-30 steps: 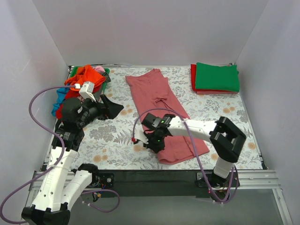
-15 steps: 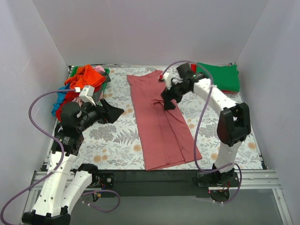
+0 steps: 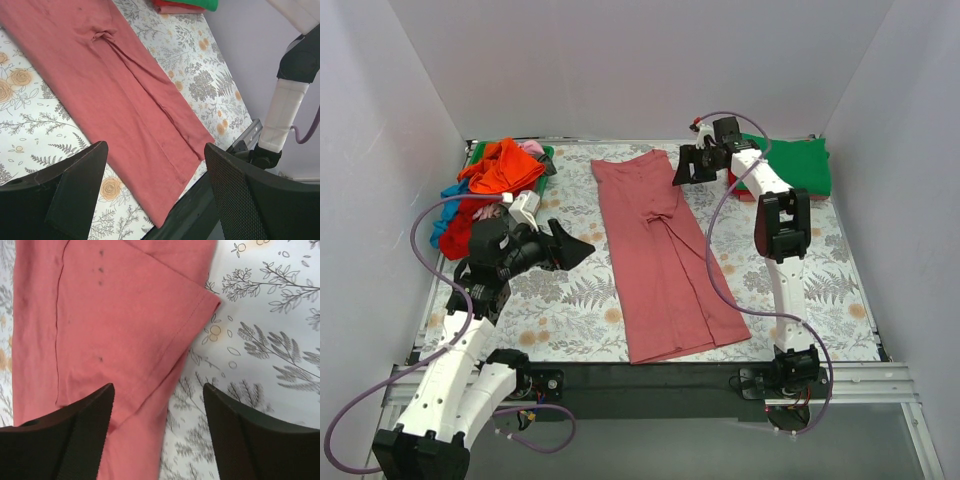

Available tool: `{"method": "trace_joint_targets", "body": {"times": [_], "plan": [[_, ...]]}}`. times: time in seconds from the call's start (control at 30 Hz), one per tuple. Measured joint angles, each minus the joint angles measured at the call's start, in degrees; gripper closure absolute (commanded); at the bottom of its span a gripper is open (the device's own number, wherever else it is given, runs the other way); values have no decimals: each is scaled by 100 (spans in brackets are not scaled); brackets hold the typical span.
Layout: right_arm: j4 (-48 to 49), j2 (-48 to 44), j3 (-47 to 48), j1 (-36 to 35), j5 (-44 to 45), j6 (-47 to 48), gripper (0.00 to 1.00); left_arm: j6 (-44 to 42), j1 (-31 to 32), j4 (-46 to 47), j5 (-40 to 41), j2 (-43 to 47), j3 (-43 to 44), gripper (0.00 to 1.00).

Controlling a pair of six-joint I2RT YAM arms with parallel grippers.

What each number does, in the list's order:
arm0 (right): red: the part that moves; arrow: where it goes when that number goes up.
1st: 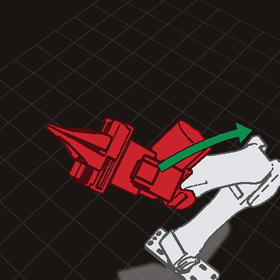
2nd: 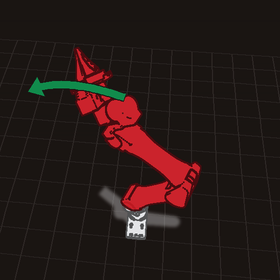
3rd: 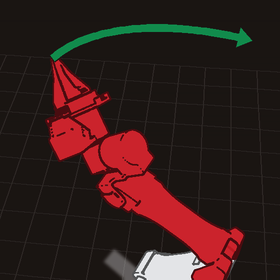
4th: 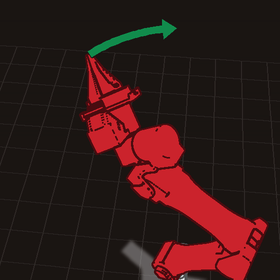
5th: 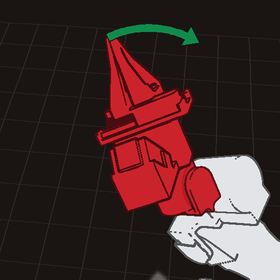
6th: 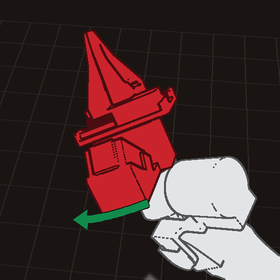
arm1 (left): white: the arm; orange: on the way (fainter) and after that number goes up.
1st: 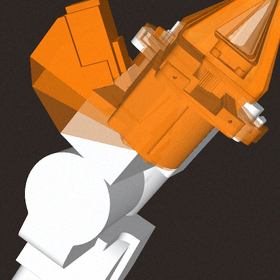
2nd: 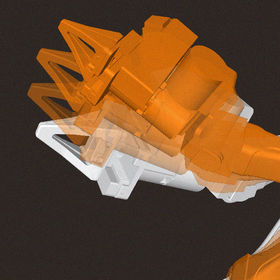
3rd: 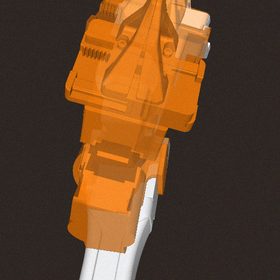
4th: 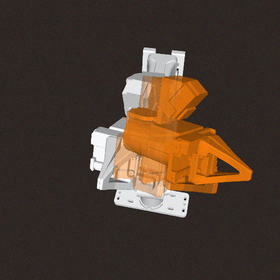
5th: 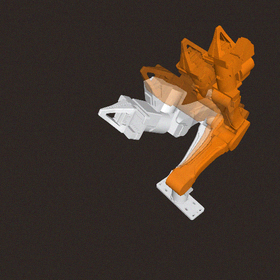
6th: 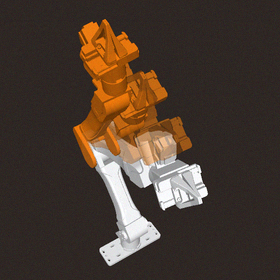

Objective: Fold and stack the t-shirts
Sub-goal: Fold the tshirt

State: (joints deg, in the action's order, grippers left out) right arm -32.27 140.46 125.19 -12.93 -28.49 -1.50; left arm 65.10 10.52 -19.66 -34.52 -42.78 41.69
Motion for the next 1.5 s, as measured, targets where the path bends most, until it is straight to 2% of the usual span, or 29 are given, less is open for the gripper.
{"method": "trace_joint_targets", "body": {"times": [0.07, 0.33, 0.73, 0.83, 1.13, 1.5], "plan": [[227, 179, 4, -22, -20, -374, 35, 0, 0, 44, -31, -85, -9, 23], [1128, 605, 223, 214, -236, -1357, 41, -17, 0, 83, -42, -258, 4, 23], [2011, 1202, 426, 315, -822, -2205, 54, -83, 0, 129, 4, -551, 83, 24], [2157, 1274, 439, 310, -970, -2356, 59, -96, 0, 129, 22, -599, 98, 24], [2258, 1373, 439, 313, -1134, -2546, 84, -101, 0, 157, 46, -629, 111, 24], [2260, 1368, 439, 393, -1093, -2406, 94, -101, 0, 170, 46, -612, 111, 24]]}}
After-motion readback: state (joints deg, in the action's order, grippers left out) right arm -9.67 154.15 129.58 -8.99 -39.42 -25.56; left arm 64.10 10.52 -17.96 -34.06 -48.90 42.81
